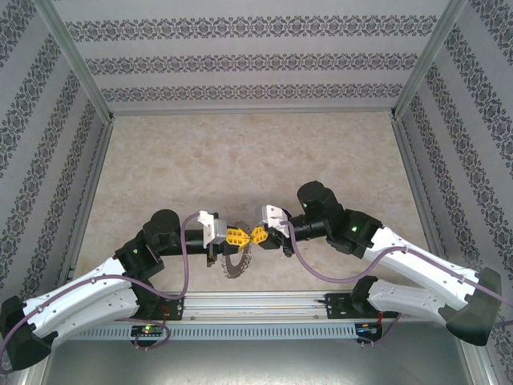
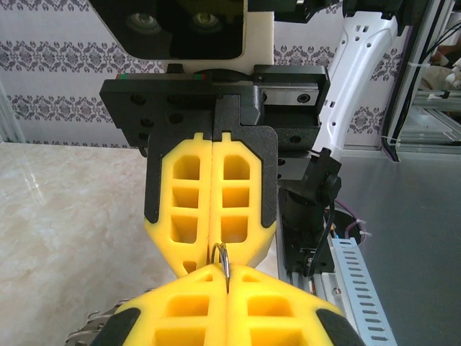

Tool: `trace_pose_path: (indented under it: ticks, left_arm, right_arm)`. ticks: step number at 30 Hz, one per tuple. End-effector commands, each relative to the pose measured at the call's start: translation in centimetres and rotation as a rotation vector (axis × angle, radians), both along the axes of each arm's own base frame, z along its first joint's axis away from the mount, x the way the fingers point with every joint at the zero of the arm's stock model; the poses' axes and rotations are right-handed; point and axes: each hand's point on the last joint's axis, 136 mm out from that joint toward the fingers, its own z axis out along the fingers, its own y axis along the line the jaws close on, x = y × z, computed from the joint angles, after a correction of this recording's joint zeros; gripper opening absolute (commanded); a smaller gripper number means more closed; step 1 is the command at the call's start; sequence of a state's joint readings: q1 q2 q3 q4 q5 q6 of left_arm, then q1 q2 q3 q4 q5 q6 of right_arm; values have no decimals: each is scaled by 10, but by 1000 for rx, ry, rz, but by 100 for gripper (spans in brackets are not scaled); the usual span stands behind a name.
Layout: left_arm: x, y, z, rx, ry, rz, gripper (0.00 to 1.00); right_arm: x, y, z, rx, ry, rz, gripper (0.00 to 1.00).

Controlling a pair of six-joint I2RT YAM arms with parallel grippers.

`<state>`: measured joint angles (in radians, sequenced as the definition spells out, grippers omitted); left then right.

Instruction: Put the keys on the keyring

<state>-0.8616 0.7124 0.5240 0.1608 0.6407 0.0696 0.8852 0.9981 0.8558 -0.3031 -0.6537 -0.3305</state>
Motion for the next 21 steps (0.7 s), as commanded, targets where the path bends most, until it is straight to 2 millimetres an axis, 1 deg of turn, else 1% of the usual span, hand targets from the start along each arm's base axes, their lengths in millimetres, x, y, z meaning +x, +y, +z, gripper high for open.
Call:
trace_pose_path:
  ticks: [1, 7, 15, 17, 21]
  left_arm:
    - [-23, 0, 34, -74, -57, -123, 0]
    - [-25, 1, 31, -54, -52, -124, 0]
    - [-28, -1, 40, -90, -51, -156, 0]
    - [-28, -2, 41, -93, -56, -158, 0]
    - [-28, -4, 39, -90, -52, -172, 0]
  right_arm:
    - [16, 2, 24, 57, -53, -55, 0]
    - [13, 0, 29, 72, -50, -48, 0]
    - [14, 7, 26, 69, -21, -27, 0]
    - [15, 8, 23, 60, -10, -27, 0]
    - [14, 10, 24, 64, -5, -20, 0]
